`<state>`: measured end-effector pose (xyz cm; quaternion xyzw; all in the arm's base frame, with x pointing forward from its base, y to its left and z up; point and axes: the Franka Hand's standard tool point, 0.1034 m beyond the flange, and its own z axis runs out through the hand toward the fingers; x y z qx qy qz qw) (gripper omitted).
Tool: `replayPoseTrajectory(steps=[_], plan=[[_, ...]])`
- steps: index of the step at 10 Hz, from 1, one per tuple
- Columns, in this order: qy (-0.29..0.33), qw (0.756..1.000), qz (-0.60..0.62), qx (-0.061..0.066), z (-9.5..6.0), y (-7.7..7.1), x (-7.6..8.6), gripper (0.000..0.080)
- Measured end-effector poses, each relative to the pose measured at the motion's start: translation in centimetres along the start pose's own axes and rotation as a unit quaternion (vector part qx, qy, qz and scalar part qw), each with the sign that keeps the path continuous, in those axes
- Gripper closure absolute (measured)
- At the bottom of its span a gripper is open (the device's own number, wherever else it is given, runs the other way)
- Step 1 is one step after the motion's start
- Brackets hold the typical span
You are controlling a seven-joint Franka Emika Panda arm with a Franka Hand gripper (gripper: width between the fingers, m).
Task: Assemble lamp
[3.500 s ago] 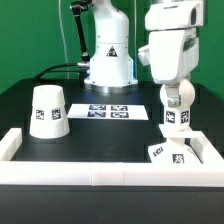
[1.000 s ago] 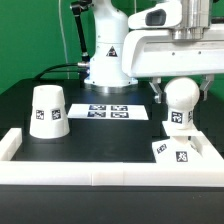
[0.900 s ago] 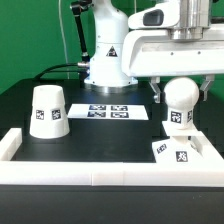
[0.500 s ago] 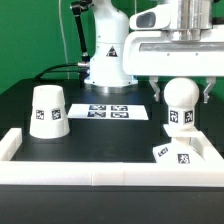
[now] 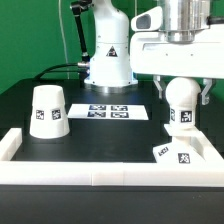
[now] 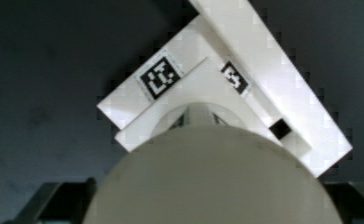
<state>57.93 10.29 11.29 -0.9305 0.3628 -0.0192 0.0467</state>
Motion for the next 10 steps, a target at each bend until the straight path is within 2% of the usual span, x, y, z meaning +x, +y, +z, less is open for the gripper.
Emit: replayPoseTrajectory(steps=[3, 5, 8, 10], plan=[[-0.015, 0.994, 0.104, 0.01, 0.06, -0.21, -0.33, 0.022], [-0.038, 0.974, 0.221, 0.022, 0.19, -0.28, -0.14, 0.022], [-0.054, 0.943, 0.327, 0.029, 0.55, -0.52, 0.16, 0.022], [-0.058, 0.924, 0.378, 0.027, 0.61, -0.59, 0.17, 0.022]])
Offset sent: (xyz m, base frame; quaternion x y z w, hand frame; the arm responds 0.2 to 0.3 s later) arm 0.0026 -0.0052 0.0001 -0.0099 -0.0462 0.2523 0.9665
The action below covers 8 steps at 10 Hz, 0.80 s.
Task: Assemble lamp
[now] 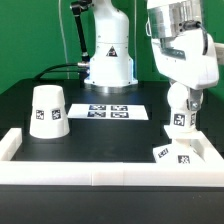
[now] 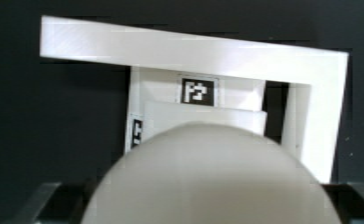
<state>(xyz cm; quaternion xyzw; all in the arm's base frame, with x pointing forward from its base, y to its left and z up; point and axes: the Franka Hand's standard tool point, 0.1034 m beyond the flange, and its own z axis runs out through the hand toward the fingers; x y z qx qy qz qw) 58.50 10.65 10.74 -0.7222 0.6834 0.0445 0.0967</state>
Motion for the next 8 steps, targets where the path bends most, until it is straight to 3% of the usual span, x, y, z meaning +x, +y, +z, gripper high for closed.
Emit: replayPoseTrajectory(steps=[2, 4, 8], plan=[[-0.008, 0.998, 0.064, 0.002, 0.1, 0.0, -0.2, 0.022], [-0.013, 0.996, 0.084, 0.002, 0.1, 0.0, -0.6, 0.0124], [-0.011, 0.999, -0.039, 0.008, -0.6, -0.1, -1.3, 0.0101]])
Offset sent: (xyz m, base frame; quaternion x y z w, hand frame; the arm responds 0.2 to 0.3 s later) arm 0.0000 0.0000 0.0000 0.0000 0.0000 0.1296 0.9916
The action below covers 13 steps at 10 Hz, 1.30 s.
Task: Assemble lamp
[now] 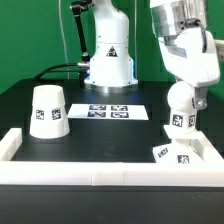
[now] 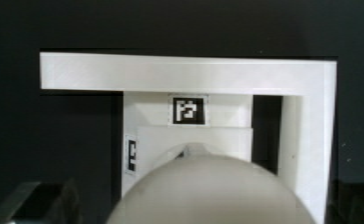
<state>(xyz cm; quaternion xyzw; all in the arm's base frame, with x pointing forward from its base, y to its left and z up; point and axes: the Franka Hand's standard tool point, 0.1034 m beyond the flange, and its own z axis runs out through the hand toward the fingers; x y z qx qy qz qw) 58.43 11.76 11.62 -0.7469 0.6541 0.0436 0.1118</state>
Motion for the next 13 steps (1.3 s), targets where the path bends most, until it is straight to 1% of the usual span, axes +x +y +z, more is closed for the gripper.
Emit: replayPoseTrajectory(steps=[3, 5, 6, 7, 8, 10, 12, 13], plan=[[0.001, 0.993, -0.122, -0.003, -0.3, 1.2, -0.2, 0.0101], [0.001, 0.98, -0.199, -0.003, -0.3, 1.2, -0.1, 0.0101], [0.001, 0.976, -0.217, -0.003, -0.3, 1.2, -0.1, 0.0101], [0.004, 0.96, -0.28, -0.005, -0.3, 1.2, 0.0, 0.0101], [0.012, 0.93, -0.367, -0.01, -0.4, 1.1, 0.3, 0.0101], [0.02, 0.867, -0.498, -0.013, -0.6, 0.8, 0.6, 0.0101], [0.034, 0.783, -0.621, -0.017, -0.7, 0.5, 0.8, 0.0101], [0.037, 0.753, -0.657, -0.019, -0.6, 0.5, 0.8, 0.0101]])
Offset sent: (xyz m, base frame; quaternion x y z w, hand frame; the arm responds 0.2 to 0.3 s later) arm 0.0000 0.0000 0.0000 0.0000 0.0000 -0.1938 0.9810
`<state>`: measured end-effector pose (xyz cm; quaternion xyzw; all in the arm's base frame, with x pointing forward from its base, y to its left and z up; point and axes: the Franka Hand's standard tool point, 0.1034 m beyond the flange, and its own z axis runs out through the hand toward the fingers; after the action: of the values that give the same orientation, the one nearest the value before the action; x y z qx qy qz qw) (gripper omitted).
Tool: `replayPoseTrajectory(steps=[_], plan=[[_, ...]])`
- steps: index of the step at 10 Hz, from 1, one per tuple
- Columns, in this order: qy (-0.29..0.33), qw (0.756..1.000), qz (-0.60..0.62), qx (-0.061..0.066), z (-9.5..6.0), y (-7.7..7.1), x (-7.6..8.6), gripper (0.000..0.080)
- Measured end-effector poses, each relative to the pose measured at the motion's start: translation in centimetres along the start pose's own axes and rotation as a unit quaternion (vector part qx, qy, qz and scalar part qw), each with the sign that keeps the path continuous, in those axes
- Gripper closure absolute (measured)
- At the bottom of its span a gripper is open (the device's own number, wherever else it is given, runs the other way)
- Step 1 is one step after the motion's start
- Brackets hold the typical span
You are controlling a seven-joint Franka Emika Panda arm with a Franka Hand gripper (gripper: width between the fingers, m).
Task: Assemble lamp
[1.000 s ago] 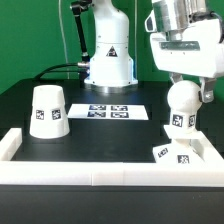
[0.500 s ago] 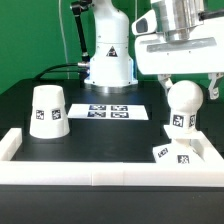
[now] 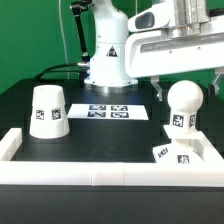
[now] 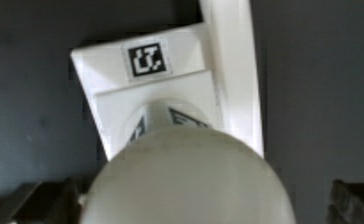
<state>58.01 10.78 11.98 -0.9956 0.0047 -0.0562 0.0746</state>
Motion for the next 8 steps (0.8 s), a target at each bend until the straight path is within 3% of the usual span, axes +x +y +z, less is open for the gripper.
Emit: replayPoseTrajectory(steps=[5, 6, 8], plan=[[-0.001, 0.982, -0.187, -0.008, -0.03, 0.35, 0.08, 0.0101], [-0.003, 0.961, -0.277, -0.02, -0.06, 0.27, 0.18, 0.0101], [-0.009, 0.914, -0.405, -0.028, 0.15, 0.58, 0.54, 0.0101]])
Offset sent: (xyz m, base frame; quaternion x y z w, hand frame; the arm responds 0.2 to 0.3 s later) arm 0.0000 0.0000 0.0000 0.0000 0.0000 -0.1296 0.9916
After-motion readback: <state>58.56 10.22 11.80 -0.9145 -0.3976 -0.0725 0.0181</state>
